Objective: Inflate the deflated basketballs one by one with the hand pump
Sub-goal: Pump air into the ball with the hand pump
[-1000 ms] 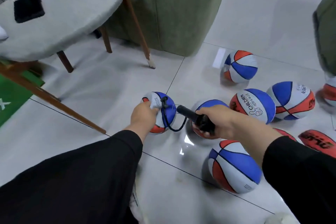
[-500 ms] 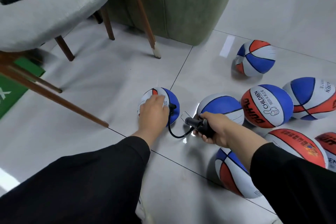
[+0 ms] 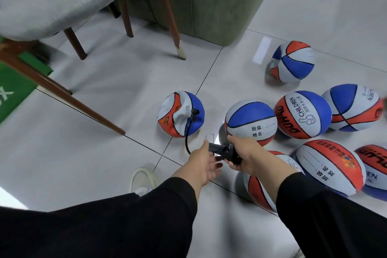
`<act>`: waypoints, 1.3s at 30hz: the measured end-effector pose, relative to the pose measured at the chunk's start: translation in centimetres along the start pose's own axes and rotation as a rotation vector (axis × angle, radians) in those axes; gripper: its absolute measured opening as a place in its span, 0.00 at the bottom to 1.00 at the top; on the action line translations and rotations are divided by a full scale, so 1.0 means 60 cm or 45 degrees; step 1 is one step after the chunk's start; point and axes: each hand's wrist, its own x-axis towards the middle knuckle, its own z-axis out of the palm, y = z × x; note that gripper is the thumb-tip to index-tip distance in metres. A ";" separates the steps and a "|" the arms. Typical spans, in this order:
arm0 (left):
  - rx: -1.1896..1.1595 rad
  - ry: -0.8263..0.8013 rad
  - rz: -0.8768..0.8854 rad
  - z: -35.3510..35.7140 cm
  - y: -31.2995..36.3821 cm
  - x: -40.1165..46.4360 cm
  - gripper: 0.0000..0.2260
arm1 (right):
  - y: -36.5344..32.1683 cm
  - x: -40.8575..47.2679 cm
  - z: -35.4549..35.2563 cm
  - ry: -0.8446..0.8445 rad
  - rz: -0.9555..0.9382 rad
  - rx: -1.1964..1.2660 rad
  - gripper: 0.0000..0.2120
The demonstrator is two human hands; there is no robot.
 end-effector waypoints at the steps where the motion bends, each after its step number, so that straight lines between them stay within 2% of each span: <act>1: -0.054 -0.018 -0.018 0.004 0.000 0.004 0.25 | 0.003 -0.010 -0.001 0.001 -0.002 -0.004 0.14; 5: -0.223 -0.069 -0.074 0.022 0.005 0.000 0.19 | 0.008 -0.052 -0.015 0.016 -0.080 -0.010 0.09; 8: -0.306 -0.104 -0.075 0.041 0.011 -0.007 0.18 | 0.018 -0.077 -0.032 0.022 -0.178 -0.012 0.11; 13: -0.423 -0.057 -0.028 0.082 0.013 -0.032 0.16 | 0.050 -0.114 -0.042 0.310 -0.455 0.020 0.18; 16: -0.464 -0.015 0.021 0.100 0.007 -0.061 0.14 | 0.077 -0.146 -0.039 0.420 -0.685 -0.157 0.18; 19: -0.427 -0.012 0.066 0.112 -0.005 -0.091 0.07 | 0.108 -0.172 -0.043 0.501 -0.801 -0.408 0.14; 22: -0.408 -0.060 0.122 0.117 -0.020 -0.113 0.03 | 0.139 -0.187 -0.054 0.600 -0.828 -0.420 0.08; 28: -0.369 -0.107 0.225 0.116 -0.052 -0.144 0.09 | 0.201 -0.207 -0.051 0.604 -0.764 -0.105 0.06; 36: -0.428 -0.040 0.383 0.131 -0.079 -0.176 0.08 | 0.186 -0.220 -0.040 0.740 -0.780 0.111 0.14; 39: -0.453 0.014 0.443 0.128 -0.068 -0.184 0.06 | 0.174 -0.212 -0.045 0.691 -0.734 0.052 0.13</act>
